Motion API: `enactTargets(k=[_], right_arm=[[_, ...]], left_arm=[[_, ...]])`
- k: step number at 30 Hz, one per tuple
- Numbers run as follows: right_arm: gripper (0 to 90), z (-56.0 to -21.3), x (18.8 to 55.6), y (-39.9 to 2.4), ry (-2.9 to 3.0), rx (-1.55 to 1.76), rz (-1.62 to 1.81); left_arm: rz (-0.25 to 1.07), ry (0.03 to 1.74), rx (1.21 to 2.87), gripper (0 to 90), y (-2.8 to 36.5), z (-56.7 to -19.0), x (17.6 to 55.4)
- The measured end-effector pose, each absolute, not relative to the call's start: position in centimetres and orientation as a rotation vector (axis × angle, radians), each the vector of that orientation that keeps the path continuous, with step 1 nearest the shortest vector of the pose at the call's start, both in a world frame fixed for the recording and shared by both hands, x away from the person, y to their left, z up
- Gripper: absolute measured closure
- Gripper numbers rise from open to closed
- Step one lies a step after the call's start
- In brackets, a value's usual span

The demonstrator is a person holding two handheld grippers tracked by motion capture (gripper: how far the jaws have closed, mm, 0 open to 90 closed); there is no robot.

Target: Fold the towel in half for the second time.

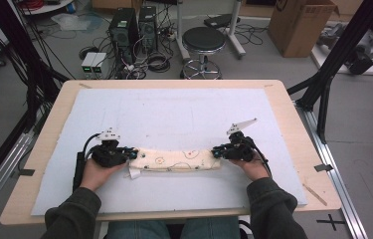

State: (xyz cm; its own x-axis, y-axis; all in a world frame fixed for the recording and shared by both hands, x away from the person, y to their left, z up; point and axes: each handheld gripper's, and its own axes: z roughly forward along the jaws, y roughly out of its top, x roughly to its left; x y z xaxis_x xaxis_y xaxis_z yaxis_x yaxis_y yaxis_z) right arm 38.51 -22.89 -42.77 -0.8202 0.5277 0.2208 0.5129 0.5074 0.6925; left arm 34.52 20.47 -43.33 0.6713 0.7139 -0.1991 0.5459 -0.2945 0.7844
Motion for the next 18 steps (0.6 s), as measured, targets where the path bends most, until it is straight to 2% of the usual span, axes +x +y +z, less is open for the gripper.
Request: enactTargets(k=[18], right_arm=[[78.3,-42.2,41.5,-22.3,2.686,0.973,1.200]], left_arm=[[0.263,1.053,1.913,79.9,20.6,-43.0,37.1]])
